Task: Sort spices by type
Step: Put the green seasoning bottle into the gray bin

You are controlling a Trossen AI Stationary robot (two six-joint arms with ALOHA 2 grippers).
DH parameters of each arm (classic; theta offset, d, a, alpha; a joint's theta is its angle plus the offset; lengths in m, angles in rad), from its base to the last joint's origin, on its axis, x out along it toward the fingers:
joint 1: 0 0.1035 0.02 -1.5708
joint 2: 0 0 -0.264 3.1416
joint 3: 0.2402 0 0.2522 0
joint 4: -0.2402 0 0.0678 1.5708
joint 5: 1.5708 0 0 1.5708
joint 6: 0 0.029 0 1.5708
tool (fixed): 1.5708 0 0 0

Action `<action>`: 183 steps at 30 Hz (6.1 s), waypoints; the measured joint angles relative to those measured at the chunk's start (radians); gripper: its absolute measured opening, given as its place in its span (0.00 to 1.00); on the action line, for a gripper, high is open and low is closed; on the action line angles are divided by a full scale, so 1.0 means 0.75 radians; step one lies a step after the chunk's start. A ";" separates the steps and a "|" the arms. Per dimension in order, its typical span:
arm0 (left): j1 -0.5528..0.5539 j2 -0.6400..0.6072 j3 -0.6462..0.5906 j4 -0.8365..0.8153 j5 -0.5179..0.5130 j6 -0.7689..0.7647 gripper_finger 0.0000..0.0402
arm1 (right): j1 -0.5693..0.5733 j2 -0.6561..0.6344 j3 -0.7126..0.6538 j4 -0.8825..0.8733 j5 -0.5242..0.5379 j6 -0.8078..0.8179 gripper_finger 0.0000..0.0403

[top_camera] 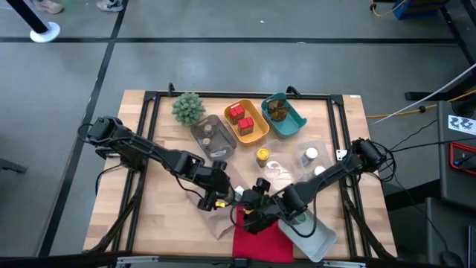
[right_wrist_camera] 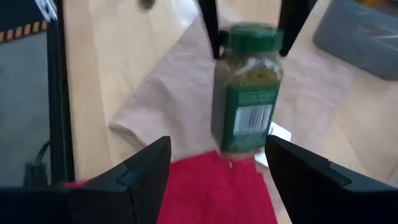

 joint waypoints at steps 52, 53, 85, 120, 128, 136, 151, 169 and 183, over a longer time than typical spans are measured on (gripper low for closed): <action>-0.150 0.001 -0.001 0.287 -0.006 0.030 0.53 | -0.079 0.066 0.000 0.233 -0.212 -0.097 0.51; -0.153 0.001 -0.001 0.288 -0.004 0.037 0.54 | -0.078 0.066 0.000 0.234 -0.225 -0.097 0.51; -0.167 0.002 -0.003 0.462 -0.039 -0.105 0.56 | 0.063 0.043 -0.001 0.215 -0.092 0.004 0.51; -0.172 -0.046 0.001 0.537 -0.054 -0.100 0.56 | 0.081 -0.127 0.001 -0.003 -0.309 0.189 0.51; -0.171 -0.105 0.001 0.392 -0.048 -0.106 0.56 | 0.166 -0.252 0.001 -0.242 -0.488 0.459 0.51; -0.173 -0.105 -0.001 0.382 -0.044 -0.109 0.56 | 0.319 -0.292 0.001 -0.509 -0.485 0.683 0.51; -0.173 -0.105 -0.001 0.385 -0.044 -0.115 0.56 | 0.597 -0.234 0.001 -0.880 -0.368 1.130 0.51; -0.173 -0.105 -0.001 0.385 -0.044 -0.114 0.56 | 0.654 0.022 0.000 -0.861 -0.297 1.162 0.50; -0.173 -0.105 -0.001 0.385 -0.044 -0.114 0.56 | 0.654 0.093 -0.001 -0.819 -0.253 1.160 0.52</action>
